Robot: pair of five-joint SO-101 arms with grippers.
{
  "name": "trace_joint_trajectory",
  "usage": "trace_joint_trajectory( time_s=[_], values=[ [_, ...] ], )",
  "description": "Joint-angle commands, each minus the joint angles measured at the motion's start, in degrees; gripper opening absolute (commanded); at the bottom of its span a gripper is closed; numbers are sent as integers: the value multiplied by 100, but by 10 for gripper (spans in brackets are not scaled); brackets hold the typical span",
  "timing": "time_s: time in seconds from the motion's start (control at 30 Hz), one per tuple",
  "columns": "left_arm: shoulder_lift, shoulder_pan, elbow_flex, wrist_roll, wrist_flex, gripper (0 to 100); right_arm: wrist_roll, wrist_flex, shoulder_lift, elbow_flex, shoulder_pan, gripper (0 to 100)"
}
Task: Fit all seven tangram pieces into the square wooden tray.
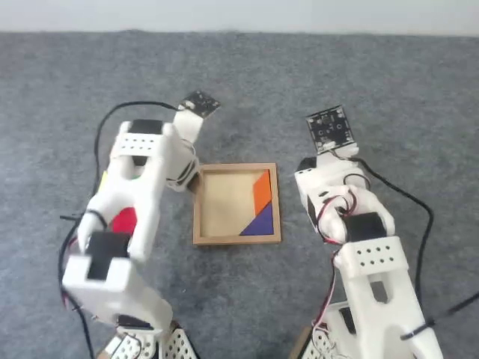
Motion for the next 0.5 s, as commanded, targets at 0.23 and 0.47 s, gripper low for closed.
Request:
trace_joint_trajectory(
  time_s=[0.23,0.47],
  values=[
    [1565,-185,-1455,369,237,233,-26,-154,189,-97,-92,9],
    [1670,-325,-1754,114,633,232,-18,-154,189,-97,-92,9]
  ],
)
